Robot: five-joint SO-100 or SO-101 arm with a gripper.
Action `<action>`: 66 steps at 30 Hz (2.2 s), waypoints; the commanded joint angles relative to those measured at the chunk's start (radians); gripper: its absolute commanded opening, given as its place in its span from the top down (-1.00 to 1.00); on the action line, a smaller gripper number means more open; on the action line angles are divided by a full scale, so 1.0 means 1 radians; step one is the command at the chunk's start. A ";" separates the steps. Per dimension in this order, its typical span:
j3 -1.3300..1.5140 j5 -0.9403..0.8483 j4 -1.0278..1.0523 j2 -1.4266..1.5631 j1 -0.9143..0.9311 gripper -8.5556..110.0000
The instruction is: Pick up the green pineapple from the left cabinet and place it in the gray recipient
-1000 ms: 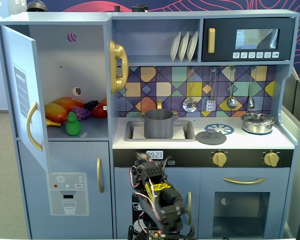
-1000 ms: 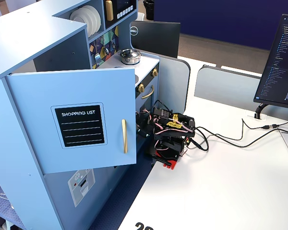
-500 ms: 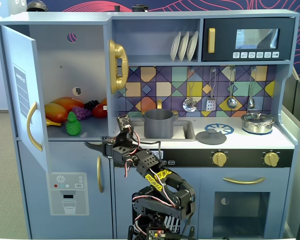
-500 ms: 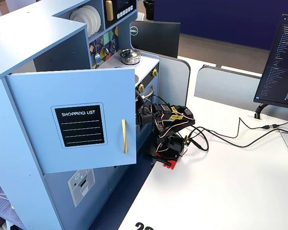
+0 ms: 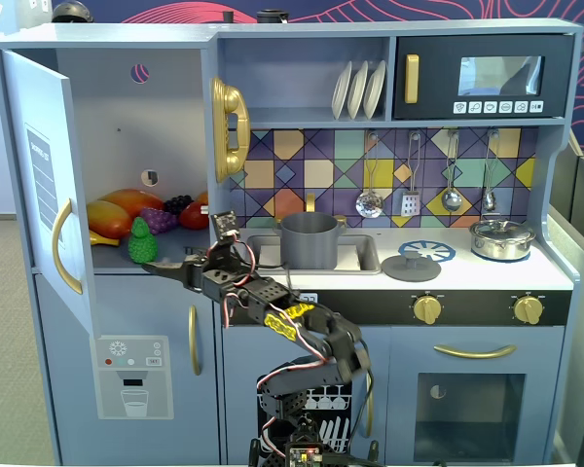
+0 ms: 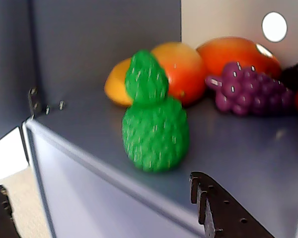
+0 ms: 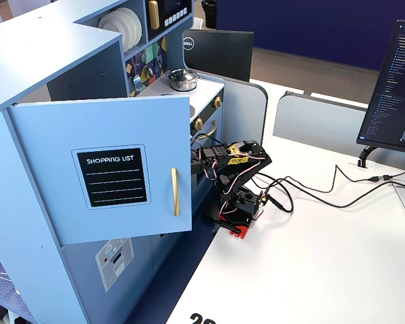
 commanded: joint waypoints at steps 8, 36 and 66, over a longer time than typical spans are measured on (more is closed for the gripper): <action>-0.207 -0.006 -0.120 -0.242 0.032 0.07; -0.532 -0.015 -0.216 -0.672 0.060 0.10; -0.574 -0.009 -0.212 -0.621 -0.044 0.86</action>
